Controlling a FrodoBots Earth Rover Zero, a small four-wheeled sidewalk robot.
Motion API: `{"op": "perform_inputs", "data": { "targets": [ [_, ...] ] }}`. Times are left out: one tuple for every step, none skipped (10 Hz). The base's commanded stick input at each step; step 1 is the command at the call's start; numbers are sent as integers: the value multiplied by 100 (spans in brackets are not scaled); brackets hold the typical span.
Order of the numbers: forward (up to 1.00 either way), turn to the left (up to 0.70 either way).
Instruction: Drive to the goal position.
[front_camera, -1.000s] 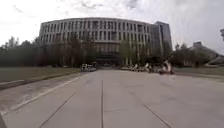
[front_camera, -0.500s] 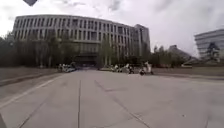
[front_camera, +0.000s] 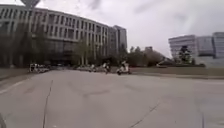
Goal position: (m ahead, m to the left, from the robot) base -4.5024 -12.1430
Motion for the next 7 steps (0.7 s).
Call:
{"op": "perform_inputs", "data": {
  "targets": [
    [70, -34],
    [70, -34],
    [70, -34],
    [70, -34],
    [70, -34],
    [70, -34],
    [70, -34]
  ]
}}
